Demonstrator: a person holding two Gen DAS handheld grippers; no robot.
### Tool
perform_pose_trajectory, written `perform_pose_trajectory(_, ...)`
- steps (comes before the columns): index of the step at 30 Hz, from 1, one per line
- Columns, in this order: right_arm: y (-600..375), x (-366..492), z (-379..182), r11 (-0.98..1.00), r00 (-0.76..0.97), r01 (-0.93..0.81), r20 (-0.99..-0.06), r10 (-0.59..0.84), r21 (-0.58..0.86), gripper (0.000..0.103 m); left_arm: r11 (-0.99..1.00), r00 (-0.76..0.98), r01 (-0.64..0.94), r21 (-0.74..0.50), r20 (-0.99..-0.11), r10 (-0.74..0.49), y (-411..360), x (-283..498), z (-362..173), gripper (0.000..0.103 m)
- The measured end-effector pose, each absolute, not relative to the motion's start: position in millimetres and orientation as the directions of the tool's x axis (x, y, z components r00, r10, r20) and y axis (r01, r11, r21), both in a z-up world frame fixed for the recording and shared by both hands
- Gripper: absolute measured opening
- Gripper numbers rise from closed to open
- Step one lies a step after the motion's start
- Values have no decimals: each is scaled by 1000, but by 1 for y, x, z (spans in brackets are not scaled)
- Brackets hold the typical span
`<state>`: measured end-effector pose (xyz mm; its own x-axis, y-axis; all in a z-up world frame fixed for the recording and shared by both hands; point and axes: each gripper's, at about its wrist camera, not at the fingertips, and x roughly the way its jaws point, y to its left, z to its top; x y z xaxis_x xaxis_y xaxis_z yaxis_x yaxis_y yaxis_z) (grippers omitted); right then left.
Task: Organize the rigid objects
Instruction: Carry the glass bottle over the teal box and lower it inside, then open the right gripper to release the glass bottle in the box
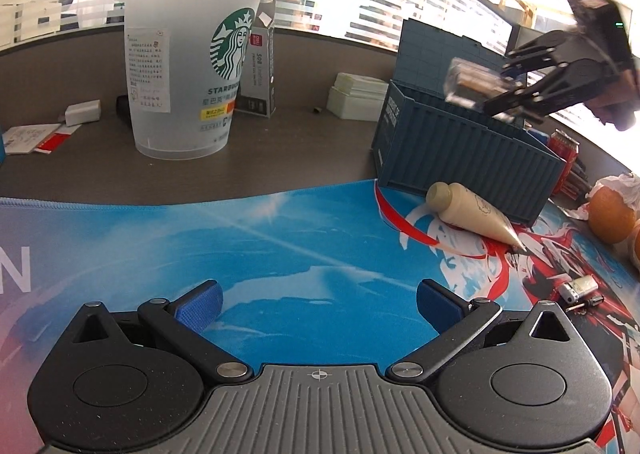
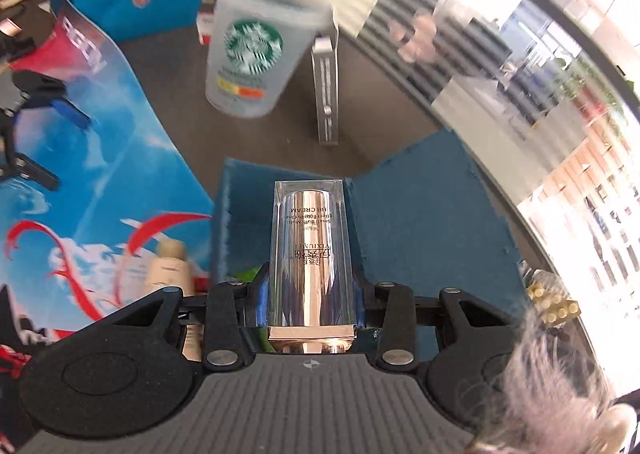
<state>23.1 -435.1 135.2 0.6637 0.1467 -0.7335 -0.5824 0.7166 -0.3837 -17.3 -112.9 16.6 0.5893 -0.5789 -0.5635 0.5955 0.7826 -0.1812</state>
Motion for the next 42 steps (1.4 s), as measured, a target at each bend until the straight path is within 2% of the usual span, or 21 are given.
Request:
perform_pose_trajectory(11, -428, 64, 102, 689, 576, -638, -807, 130, -344, 35, 783, 590, 596, -178, -565, -577, -113, -18, 16, 103)
perform_pose_trajectory(19, -428, 82, 98, 716, 553, -639, -816, 172, -282, 35, 782, 588, 596, -183, -563, -580, -112, -17, 16, 103)
perform_pose_trajectory(27, -440, 91, 94, 807, 539, -564, -818, 202, -173, 35, 782, 588, 596, -185, -563, -581, -112, -17, 16, 103)
perform_pose_trajectory(42, -440, 89, 90, 822, 545, -543, -816, 190, -172, 35, 783, 589, 596, -178, -565, -577, -113, -18, 15, 103)
